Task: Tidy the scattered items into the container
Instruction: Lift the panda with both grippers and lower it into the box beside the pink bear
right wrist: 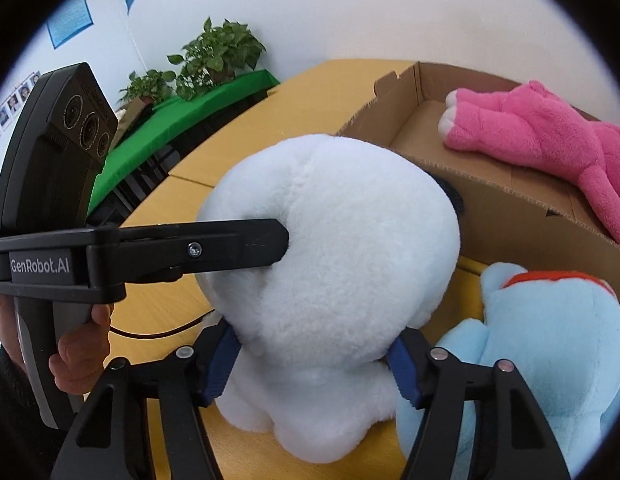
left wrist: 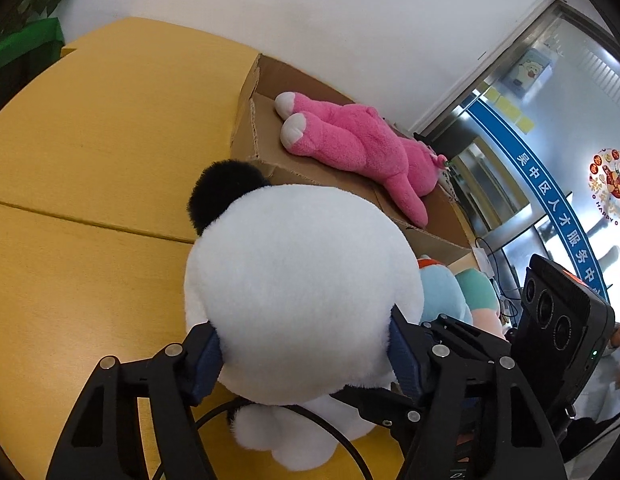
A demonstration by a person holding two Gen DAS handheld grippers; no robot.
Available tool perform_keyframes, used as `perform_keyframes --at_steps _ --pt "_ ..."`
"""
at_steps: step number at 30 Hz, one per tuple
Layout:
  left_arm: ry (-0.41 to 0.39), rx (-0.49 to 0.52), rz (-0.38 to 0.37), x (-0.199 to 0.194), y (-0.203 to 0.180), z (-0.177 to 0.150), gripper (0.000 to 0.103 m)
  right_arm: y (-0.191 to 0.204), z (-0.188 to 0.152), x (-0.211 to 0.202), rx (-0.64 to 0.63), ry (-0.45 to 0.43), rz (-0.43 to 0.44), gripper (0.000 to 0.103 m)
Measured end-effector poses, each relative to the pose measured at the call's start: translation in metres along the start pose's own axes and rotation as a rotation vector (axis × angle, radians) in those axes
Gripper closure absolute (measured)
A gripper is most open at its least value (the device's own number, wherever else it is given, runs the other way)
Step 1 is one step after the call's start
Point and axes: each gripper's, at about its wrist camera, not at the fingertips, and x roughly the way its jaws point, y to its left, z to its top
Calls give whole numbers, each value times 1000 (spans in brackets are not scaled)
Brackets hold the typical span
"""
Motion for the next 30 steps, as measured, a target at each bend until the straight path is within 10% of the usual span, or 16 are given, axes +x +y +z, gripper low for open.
perform_keyframes --at_steps 9,17,30 --pt "-184 170 -25 -49 -69 43 31 0 44 -70 -73 -214 -18 45" --pt "-216 307 -103 -18 -115 123 31 -40 107 -99 -63 -338 -126 46" --pt "-6 158 -79 102 -52 183 31 -112 163 -1 77 -155 -131 46"
